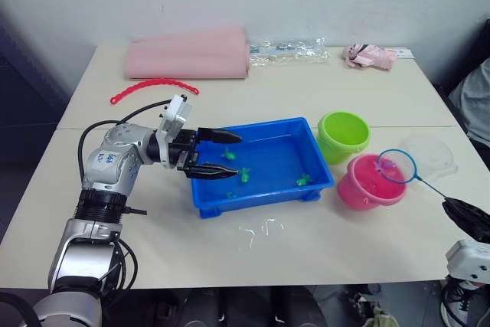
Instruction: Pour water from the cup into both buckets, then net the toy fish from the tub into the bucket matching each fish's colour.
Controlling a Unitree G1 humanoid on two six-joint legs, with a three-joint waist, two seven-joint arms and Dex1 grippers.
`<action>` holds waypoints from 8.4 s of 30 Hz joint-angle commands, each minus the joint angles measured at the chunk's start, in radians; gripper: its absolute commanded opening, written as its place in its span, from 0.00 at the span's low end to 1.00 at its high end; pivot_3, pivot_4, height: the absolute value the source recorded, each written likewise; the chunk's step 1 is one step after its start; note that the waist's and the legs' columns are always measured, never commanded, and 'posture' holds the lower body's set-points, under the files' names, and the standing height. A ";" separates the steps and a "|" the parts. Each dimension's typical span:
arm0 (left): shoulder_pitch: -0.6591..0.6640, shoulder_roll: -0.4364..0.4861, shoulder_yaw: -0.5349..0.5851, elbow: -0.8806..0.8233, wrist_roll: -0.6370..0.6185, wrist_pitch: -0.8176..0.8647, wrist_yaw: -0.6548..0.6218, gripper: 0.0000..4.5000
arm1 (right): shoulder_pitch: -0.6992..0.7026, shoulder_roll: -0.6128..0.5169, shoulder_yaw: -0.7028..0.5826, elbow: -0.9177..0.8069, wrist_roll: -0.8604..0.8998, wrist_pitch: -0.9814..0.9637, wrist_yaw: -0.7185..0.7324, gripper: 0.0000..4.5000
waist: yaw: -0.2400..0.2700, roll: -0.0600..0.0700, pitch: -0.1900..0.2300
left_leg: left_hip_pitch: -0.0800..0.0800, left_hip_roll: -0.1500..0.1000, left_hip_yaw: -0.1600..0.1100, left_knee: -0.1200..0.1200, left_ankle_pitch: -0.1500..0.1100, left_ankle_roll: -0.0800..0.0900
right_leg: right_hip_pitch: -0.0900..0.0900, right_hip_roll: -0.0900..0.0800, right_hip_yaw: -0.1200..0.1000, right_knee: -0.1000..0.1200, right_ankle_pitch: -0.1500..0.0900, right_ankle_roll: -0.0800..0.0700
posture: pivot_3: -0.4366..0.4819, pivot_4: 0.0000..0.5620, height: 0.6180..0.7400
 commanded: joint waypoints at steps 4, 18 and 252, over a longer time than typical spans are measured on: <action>0.010 -0.011 0.034 -0.047 -0.024 0.013 0.041 0.99 | -0.016 -0.059 -0.034 -0.026 -0.179 -0.079 -0.149 0.00 | -0.007 0.000 0.000 | 0.000 0.000 -0.001 0.000 0.000 0.000 | 0.000 0.000 0.000 0.000 0.000 0.000 | 0.48 0.27 1.00; 0.023 -0.031 0.046 -0.063 -0.030 0.029 0.078 0.99 | 0.062 0.014 -0.023 -0.101 -0.243 0.015 -0.202 0.00 | -0.014 0.000 0.000 | 0.000 0.000 -0.001 0.000 0.001 -0.001 | 0.000 0.000 0.000 0.001 0.000 -0.001 | 0.48 0.27 1.00; 0.105 0.017 0.098 -0.178 -0.044 0.041 0.216 0.99 | -1.347 -0.333 1.194 -0.071 0.206 0.835 0.820 0.00 | -0.015 -0.001 -0.001 | -0.003 -0.001 0.002 0.002 0.000 0.002 | -0.005 -0.005 -0.007 0.004 -0.001 -0.002 | 0.48 0.27 1.00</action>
